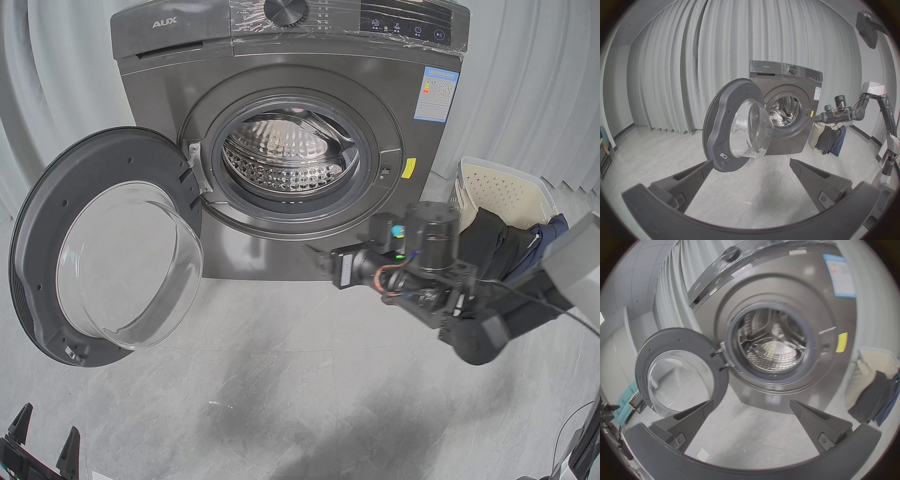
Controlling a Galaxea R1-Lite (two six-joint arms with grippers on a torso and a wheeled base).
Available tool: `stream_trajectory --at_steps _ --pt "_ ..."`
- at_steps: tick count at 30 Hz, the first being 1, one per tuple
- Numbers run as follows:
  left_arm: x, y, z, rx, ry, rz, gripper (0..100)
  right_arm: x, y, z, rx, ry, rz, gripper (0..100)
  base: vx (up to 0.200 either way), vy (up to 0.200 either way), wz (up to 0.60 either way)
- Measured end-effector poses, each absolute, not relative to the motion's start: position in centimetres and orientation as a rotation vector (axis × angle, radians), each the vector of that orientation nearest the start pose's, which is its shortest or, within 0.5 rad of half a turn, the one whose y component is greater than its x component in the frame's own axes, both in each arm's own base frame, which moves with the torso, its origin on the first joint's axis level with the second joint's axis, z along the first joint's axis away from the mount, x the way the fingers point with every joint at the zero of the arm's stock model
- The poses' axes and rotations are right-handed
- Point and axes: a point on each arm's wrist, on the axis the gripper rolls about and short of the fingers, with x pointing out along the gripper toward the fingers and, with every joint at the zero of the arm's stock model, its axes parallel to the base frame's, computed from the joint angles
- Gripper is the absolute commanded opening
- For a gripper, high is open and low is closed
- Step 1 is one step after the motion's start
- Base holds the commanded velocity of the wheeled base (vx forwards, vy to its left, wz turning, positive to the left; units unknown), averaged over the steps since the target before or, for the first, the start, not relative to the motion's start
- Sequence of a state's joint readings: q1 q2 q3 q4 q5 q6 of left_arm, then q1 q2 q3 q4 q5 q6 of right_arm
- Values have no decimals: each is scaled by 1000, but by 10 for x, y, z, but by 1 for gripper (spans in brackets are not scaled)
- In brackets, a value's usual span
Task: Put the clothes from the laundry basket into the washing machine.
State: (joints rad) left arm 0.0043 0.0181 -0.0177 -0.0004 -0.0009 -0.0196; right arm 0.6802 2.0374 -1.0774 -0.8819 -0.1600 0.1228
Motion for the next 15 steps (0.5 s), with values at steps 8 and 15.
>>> stream_trajectory --at_steps 8,15 --pt "-23 0 81 -19 0 4 100 253 142 189 65 73 406 100 0 0 0" --pt "-23 0 81 -18 0 4 100 177 71 193 62 9 312 100 0 0 0"
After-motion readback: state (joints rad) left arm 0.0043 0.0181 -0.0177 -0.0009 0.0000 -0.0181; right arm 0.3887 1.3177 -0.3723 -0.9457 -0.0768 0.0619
